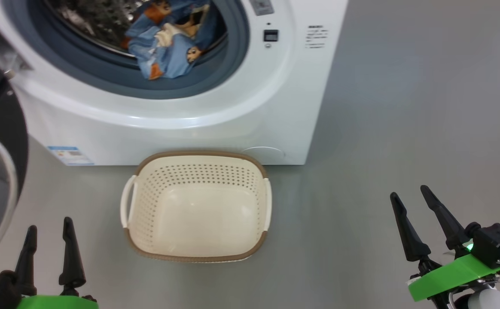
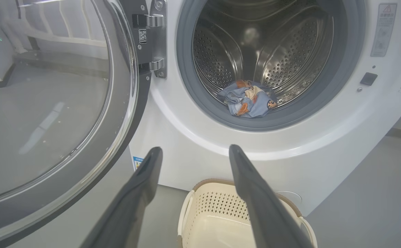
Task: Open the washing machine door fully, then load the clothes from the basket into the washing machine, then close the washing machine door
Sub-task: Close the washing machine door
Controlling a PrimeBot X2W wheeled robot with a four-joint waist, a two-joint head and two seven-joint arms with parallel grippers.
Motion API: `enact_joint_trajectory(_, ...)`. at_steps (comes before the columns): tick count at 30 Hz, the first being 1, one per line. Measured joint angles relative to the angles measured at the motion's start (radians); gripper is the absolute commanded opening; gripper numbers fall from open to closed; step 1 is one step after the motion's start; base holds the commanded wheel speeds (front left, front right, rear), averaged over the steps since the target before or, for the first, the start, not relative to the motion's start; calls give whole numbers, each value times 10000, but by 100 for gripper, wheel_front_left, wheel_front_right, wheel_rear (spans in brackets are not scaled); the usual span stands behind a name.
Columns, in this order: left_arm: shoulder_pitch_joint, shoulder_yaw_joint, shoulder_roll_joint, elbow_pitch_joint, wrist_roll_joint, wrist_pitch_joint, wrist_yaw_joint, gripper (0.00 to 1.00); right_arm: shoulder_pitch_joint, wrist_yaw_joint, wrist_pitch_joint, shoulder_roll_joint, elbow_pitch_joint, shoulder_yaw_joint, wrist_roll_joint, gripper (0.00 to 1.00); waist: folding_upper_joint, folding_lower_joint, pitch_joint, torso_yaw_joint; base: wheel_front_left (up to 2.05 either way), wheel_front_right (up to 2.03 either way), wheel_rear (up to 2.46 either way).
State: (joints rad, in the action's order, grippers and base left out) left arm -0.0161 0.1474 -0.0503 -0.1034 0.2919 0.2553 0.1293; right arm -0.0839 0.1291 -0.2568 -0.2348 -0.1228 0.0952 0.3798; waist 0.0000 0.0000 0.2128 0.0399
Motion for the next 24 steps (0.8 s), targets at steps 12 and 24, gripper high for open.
enact_joint_trajectory(12,4,84,128,-58,251,0,0,100,-426,0,0,-477,-140,779,-2,100,0,0,-52,1507,0,0,0)
enact_joint_trajectory(24,57,15,140,-180,746,2,0,100,-808,0,0,-734,-286,1237,12,100,1,0,-164,2842,0,0,0)
